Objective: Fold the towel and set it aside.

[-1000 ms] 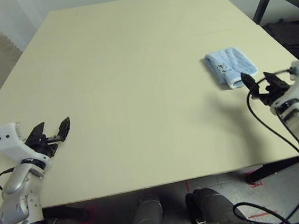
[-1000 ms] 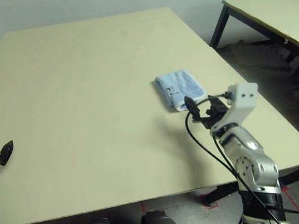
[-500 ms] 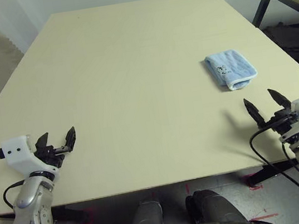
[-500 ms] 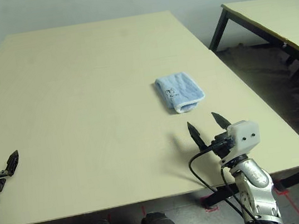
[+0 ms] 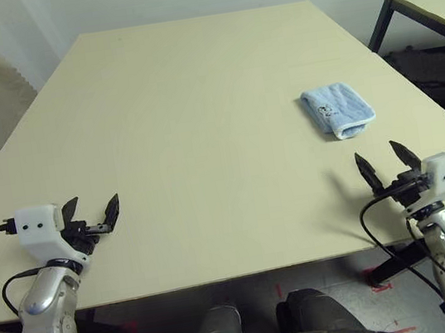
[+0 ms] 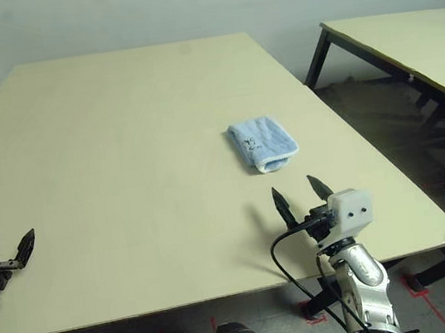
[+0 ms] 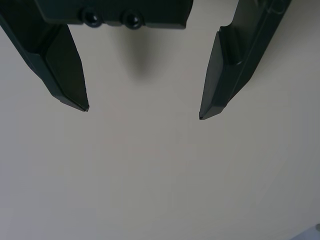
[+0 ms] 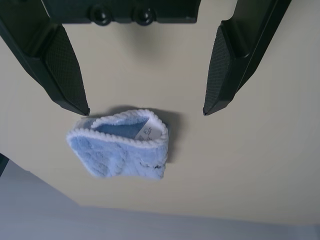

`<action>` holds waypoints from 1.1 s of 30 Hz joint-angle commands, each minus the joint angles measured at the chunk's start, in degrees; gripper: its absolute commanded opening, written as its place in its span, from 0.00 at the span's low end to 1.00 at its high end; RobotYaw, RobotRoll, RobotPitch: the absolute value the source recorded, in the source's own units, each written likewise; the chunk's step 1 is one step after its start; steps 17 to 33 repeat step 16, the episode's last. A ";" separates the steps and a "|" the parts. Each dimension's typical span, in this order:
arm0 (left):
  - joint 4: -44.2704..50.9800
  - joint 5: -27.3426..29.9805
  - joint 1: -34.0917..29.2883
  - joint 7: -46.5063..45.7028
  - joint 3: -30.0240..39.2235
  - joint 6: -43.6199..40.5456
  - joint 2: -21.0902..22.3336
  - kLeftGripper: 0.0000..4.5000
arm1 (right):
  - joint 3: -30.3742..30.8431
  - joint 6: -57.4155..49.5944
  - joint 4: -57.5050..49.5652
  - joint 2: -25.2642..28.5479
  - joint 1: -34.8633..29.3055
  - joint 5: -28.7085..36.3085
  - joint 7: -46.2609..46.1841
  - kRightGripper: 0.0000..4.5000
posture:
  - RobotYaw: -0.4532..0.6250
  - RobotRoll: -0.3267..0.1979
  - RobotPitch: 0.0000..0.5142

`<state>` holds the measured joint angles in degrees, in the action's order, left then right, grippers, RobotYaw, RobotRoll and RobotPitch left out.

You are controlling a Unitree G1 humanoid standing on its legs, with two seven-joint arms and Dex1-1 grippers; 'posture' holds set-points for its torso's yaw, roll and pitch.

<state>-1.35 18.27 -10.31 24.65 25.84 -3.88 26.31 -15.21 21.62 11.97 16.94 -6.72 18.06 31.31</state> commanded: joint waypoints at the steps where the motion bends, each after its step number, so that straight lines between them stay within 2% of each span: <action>1: -1.50 -0.41 0.51 0.66 -0.16 0.91 0.67 1.00 | 0.15 0.53 0.87 -0.36 0.17 0.32 0.18 0.99 | 0.48 0.62 0.00; 33: -2.46 -0.11 -0.36 0.75 -0.10 3.09 -0.22 1.00 | 0.37 -0.46 1.53 -0.57 0.35 1.26 0.88 0.99 | 0.51 0.62 0.00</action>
